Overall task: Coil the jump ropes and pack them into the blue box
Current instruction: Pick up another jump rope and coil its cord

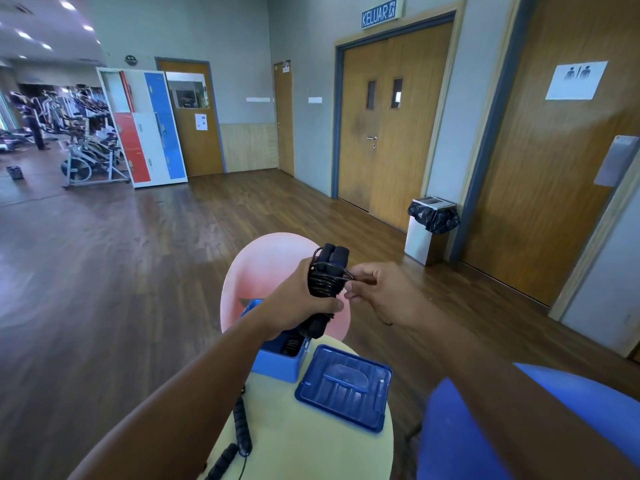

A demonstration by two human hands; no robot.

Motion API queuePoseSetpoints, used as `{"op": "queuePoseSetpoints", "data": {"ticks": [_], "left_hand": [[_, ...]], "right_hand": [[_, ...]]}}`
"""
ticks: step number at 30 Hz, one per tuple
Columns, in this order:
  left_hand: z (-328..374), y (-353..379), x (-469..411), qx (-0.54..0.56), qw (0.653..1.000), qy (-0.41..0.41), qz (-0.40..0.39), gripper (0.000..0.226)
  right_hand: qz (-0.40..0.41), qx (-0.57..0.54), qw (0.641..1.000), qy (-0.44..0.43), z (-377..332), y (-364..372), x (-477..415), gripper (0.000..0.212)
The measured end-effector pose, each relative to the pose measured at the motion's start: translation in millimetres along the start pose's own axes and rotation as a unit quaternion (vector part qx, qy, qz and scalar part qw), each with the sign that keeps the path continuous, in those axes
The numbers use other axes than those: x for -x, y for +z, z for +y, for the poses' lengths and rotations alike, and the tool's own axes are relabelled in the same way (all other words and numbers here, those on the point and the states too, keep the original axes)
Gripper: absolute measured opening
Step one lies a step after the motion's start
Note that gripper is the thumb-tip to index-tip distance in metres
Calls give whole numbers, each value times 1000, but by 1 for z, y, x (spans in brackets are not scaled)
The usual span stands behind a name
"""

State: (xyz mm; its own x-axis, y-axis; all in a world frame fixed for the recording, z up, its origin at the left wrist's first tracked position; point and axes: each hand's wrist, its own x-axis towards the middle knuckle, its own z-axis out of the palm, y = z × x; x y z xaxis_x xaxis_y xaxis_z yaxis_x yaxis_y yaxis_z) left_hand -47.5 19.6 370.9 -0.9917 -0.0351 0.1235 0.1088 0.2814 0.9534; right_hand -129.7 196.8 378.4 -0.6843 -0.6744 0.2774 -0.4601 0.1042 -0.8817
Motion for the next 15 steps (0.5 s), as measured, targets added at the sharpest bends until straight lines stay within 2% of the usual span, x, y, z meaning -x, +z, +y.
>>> {"op": "queuePoseSetpoints", "data": {"ticks": [2, 4, 6, 8, 11, 15], "left_hand": [[-7, -4, 1, 55, 998, -5, -12, 63], [-10, -4, 3, 140, 989, -18, -38, 79], [-9, -3, 5, 214, 975, -30, -59, 87], [-5, -1, 5, 247, 965, -30, -78, 82], [-1, -1, 5, 248, 965, -34, -75, 70], [3, -3, 2, 177, 980, -74, -58, 56]], "right_hand": [[41, 96, 993, -47, -6, -10, 2, 11], [90, 160, 977, -106, -11, -17, 2, 10], [116, 184, 965, -146, -13, -19, 0, 12], [130, 186, 961, -160, -13, -17, -3, 11], [154, 205, 954, -155, -9, -12, -6, 7], [159, 262, 945, -115, 3, -7, -4, 11]]}}
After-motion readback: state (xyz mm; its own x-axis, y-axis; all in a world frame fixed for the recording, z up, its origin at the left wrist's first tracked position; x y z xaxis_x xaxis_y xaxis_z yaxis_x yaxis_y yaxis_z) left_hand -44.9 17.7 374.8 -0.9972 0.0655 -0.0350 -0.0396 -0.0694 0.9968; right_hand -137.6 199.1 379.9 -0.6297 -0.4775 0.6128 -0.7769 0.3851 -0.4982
